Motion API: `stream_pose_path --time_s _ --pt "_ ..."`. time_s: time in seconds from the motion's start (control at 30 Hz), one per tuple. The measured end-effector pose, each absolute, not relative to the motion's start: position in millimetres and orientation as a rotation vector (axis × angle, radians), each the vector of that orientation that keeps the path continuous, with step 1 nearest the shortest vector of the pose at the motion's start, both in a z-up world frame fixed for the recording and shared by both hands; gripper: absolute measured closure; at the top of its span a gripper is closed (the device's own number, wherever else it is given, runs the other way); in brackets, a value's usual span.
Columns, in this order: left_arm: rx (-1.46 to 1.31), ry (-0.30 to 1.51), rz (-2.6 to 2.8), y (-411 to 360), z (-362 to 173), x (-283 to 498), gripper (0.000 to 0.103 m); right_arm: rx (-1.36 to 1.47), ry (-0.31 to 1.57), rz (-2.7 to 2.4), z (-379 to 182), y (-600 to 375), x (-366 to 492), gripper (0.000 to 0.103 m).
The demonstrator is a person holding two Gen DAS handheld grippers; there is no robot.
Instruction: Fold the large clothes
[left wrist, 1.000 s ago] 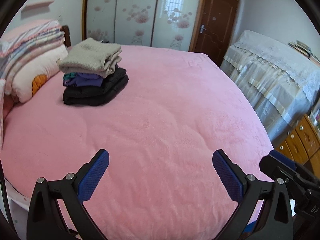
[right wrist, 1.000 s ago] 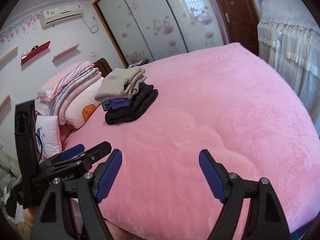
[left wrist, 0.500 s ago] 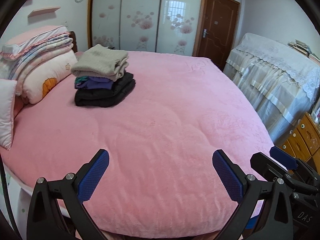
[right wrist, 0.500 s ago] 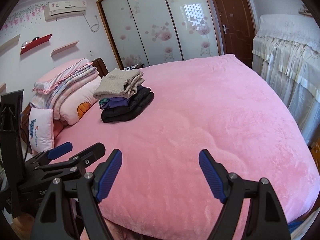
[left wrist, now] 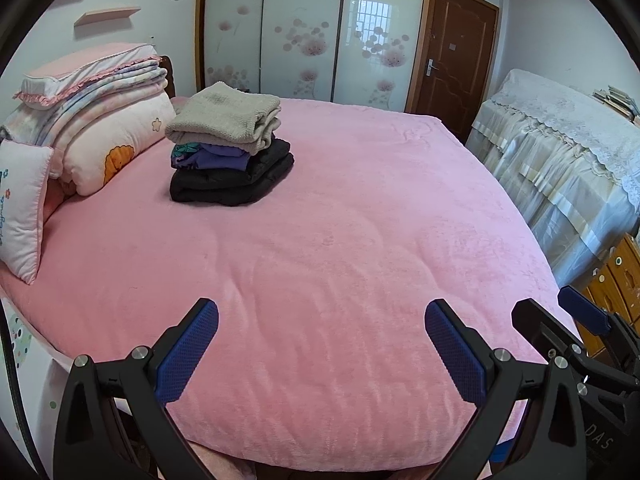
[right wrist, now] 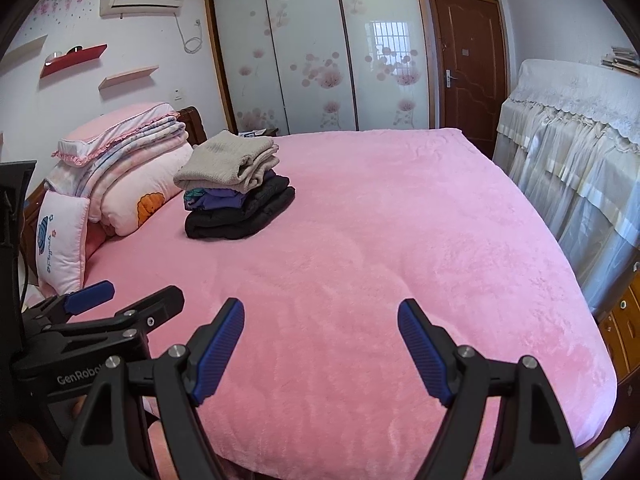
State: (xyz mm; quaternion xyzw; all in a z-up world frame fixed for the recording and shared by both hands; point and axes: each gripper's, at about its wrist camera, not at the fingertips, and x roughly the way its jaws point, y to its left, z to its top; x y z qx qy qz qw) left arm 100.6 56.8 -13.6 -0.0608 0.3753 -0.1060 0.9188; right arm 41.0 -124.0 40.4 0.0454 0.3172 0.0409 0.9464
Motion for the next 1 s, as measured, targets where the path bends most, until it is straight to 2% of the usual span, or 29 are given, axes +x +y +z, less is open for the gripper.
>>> stream_pose_path --time_s 1.0 --pt "-0.115 0.788 -0.189 55.6 -18.5 106.3 0.001 0.068 0.635 0.041 38.8 -127.0 42.5 0.023"
